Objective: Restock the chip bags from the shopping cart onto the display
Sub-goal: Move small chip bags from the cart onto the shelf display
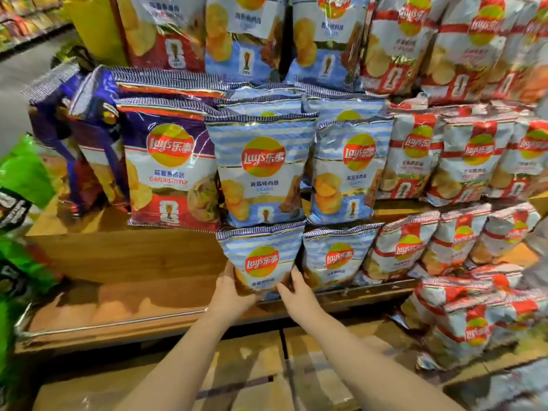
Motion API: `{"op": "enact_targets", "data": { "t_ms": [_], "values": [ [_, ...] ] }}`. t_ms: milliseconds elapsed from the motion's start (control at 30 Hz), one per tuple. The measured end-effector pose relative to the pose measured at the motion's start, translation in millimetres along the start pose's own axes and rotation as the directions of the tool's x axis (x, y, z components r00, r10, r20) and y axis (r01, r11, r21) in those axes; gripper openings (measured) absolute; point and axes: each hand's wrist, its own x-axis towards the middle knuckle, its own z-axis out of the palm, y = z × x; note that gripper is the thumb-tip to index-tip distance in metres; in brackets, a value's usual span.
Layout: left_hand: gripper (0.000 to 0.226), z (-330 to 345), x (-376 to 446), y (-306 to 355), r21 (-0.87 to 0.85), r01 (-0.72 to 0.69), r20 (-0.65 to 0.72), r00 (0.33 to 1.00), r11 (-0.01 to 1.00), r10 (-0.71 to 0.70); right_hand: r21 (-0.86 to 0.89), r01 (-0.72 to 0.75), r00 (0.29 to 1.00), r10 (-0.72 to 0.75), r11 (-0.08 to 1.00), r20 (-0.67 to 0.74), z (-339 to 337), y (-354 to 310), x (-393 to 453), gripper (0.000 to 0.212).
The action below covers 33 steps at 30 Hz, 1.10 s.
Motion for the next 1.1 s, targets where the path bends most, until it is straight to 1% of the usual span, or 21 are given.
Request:
{"op": "enact_targets", "data": {
  "t_ms": [67,133,167,200,233,267,300,333,367,433,500,567,600,667,733,800,867,933,967,1033,1100],
  "values": [
    [0.119,4,-4,-1,0.008,0.018,-0.064,0.998,1.0,-0.017,-0.052,0.01,0.998,-0.013,0.999,-0.055,5,1,-2,0.069],
    [0.121,9,-25,10,0.073,0.024,-0.224,0.975,0.997,-0.007,-0.124,0.091,0.983,-0.109,0.988,-0.148,12,4,-11,0.07],
    [0.116,12,-35,11,0.158,-0.012,-0.333,0.941,0.987,0.064,-0.167,0.141,0.966,-0.172,0.976,-0.195,16,4,-18,0.07],
    [0.106,15,-43,11,0.292,-0.106,-0.425,0.876,0.951,0.228,-0.22,0.191,0.94,-0.243,0.957,-0.241,21,3,-23,0.07],
    [0.093,17,-48,13,0.439,-0.212,-0.453,0.787,0.873,0.419,-0.288,0.244,0.905,-0.324,0.926,-0.275,25,2,-27,0.071],
    [0.078,18,-48,13,0.556,-0.318,-0.41,0.698,0.768,0.587,-0.366,0.294,0.864,-0.409,0.883,-0.293,29,0,-27,0.071],
    [0.065,19,-41,9,0.654,-0.391,-0.318,0.634,0.647,0.705,-0.448,0.34,0.818,-0.495,0.827,-0.293,31,0,-24,0.072],
    [0.056,17,-33,6,0.738,-0.423,-0.203,0.604,0.525,0.771,-0.53,0.373,0.771,-0.572,0.762,-0.279,33,0,-19,0.071],
    [0.056,15,-23,4,0.805,-0.425,-0.093,0.599,0.415,0.795,-0.589,0.376,0.753,-0.606,0.716,-0.256,32,-2,-13,0.071],
    [0.064,9,-4,2,0.889,-0.388,0.046,0.604,0.244,0.795,-0.665,0.309,0.796,-0.567,0.68,-0.21,29,-10,3,0.067],
    [0.067,1,8,0,0.914,-0.359,0.086,0.627,0.189,0.774,-0.762,0.225,0.844,-0.512,0.607,-0.158,23,-17,10,0.063],
    [0.058,-4,14,-2,0.91,-0.367,0.098,0.642,0.192,0.761,-0.816,0.245,0.878,-0.478,0.523,-0.043,17,-17,15,0.061],
    [0.057,-4,14,-2,0.905,-0.371,0.1,0.657,0.206,0.747,-0.811,0.268,0.885,-0.465,0.52,-0.006,14,-17,15,0.062],
    [0.062,-1,10,-1,0.908,-0.353,0.084,0.679,0.224,0.729,-0.814,0.267,0.891,-0.454,0.516,0.005,10,-18,11,0.063],
    [0.066,3,5,3,0.92,-0.311,0.055,0.703,0.238,0.709,-0.812,0.249,0.905,-0.426,0.528,0.0,9,-21,5,0.062],
    [0.064,4,-1,9,0.937,-0.271,0.05,0.73,0.221,0.682,-0.749,0.253,0.919,-0.395,0.613,-0.013,10,-22,-1,0.062],
    [0.065,3,-9,17,0.944,-0.265,0.072,0.749,0.199,0.658,-0.59,0.251,0.932,-0.356,0.767,-0.067,13,-26,-11,0.059],
    [0.067,3,-20,28,0.923,-0.297,0.064,0.745,0.244,0.664,-0.366,0.244,0.935,-0.318,0.898,-0.158,20,-33,-26,0.057],
    [0.063,4,-27,37,0.904,-0.315,0.043,0.741,0.29,0.67,-0.253,0.243,0.93,-0.299,0.936,-0.212,23,-36,-34,0.056],
    [0.056,3,-41,56,0.849,-0.351,0.01,0.757,0.394,0.653,-0.062,0.263,0.915,-0.269,0.963,-0.301,27,-43,-49,0.054],
    [0.055,4,-56,75,0.728,-0.409,0.016,0.813,0.55,0.583,0.066,0.282,0.909,-0.244,0.957,-0.338,22,-48,-64,0.053]
  ]
}}
